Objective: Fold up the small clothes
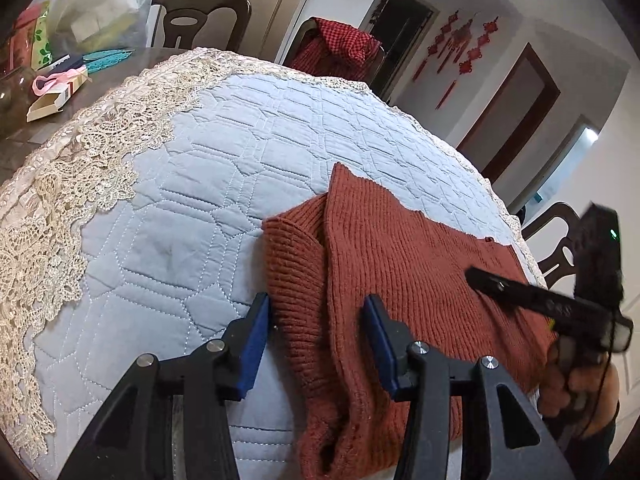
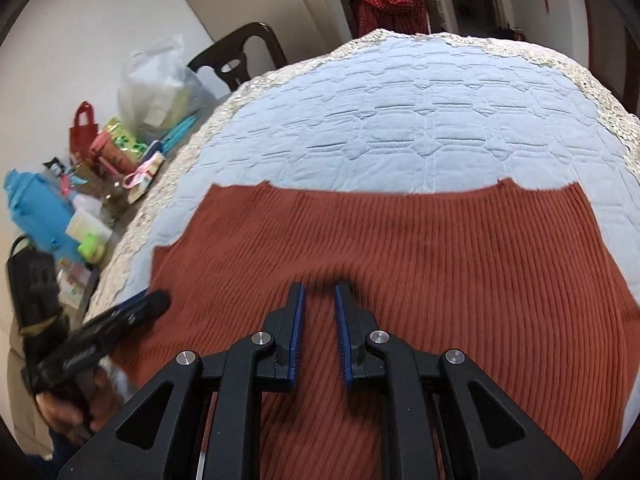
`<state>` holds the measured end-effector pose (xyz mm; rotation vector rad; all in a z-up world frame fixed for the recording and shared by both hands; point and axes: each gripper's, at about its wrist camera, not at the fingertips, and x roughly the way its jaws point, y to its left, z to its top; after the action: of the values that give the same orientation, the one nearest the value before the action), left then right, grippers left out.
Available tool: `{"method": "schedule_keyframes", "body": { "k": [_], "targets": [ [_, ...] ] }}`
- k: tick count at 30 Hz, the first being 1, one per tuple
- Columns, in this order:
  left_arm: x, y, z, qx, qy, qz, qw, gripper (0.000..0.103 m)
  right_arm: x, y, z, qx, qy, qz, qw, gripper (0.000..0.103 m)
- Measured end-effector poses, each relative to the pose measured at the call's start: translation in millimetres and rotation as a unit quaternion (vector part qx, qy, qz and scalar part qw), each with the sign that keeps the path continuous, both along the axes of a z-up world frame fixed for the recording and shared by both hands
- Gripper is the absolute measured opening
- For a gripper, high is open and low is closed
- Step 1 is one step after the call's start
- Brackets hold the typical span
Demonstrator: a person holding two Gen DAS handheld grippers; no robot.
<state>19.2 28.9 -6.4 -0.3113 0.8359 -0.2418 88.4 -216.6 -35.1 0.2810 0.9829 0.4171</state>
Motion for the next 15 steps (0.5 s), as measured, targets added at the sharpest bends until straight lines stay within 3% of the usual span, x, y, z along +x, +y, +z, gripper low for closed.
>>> {"method": "schedule_keyframes", "body": {
  "k": [7,12,15],
  "targets": [
    [8,1,2,-0.001,0.015,-0.005,0.9999,0.050,7,-4,3,0.020,-0.004,-0.006,1.000,0.017],
    [11,4,2,-0.017,0.016,-0.007,0.9997,0.050,-39,-4,15,0.042,-0.028,0.021,0.999,0.017],
    [15,5,2,-0.025,0.015,-0.009,0.9995,0.050,-62,-2,6,0.042,-0.019,0.033,0.998,0.017]
  ]
}}
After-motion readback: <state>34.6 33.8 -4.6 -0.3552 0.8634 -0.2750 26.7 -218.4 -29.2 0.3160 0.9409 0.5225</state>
